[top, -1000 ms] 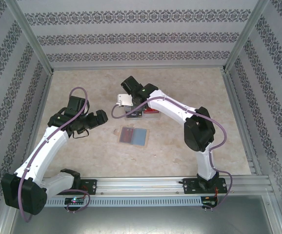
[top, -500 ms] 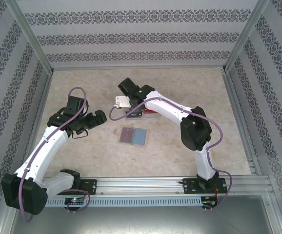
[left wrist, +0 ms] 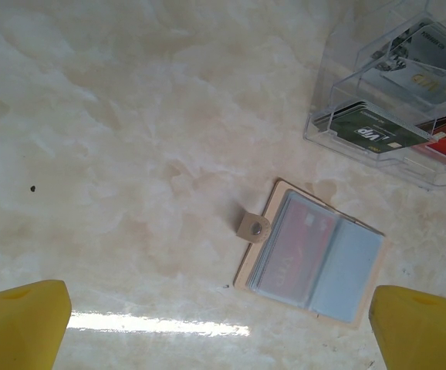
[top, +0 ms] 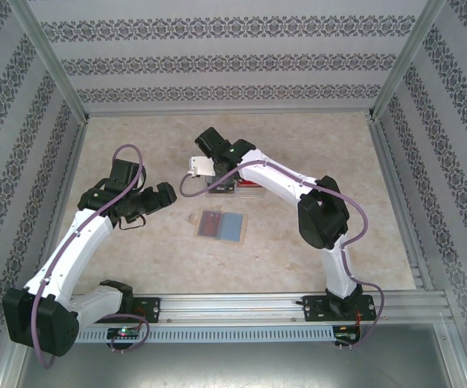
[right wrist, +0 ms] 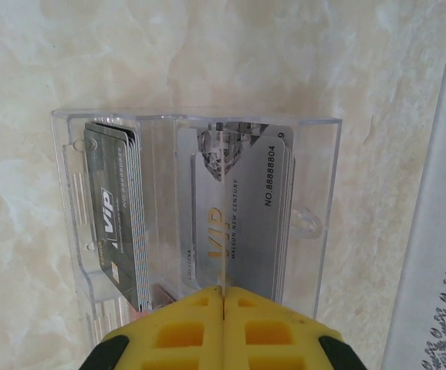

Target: Take the credit cards out of the card holder

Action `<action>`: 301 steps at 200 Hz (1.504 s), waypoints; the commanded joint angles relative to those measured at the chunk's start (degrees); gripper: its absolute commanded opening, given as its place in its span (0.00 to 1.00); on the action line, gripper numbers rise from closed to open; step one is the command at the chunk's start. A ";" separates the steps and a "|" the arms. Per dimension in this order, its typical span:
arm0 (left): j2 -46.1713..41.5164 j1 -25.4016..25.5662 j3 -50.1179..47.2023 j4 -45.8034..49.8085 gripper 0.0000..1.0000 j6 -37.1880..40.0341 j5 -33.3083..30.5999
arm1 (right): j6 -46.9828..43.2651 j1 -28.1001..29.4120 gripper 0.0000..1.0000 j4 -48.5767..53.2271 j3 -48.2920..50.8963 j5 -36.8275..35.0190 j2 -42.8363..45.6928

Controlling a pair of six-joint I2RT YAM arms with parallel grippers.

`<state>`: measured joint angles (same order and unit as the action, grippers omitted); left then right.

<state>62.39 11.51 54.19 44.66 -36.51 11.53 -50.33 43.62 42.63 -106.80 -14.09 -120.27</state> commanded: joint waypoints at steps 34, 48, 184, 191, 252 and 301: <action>-1.07 -0.96 -1.20 1.39 1.00 -0.49 0.35 | 3.02 -0.91 0.00 3.38 -1.25 0.95 0.37; -1.12 -1.02 -1.24 1.44 1.00 -0.38 0.43 | 3.62 -1.08 0.00 3.44 -1.54 0.73 -0.29; -0.87 -1.26 -1.20 1.46 1.00 -0.20 0.60 | 6.55 -1.48 0.08 3.09 -4.50 1.60 -3.79; -0.87 -1.23 -1.24 1.45 1.00 -0.19 0.64 | 6.56 -1.44 0.10 2.97 -4.60 1.40 -3.91; -0.97 -1.32 -1.64 1.12 1.00 -0.05 0.82 | 7.87 -1.86 0.23 -0.36 -4.62 -3.18 -4.14; -1.02 -1.54 -1.72 0.94 1.00 0.10 1.05 | 9.25 -2.76 0.32 -3.66 -4.77 -6.89 -4.90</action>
<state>62.33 11.11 53.08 44.64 -36.49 11.97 -43.00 41.91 41.43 -109.78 -17.43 -124.03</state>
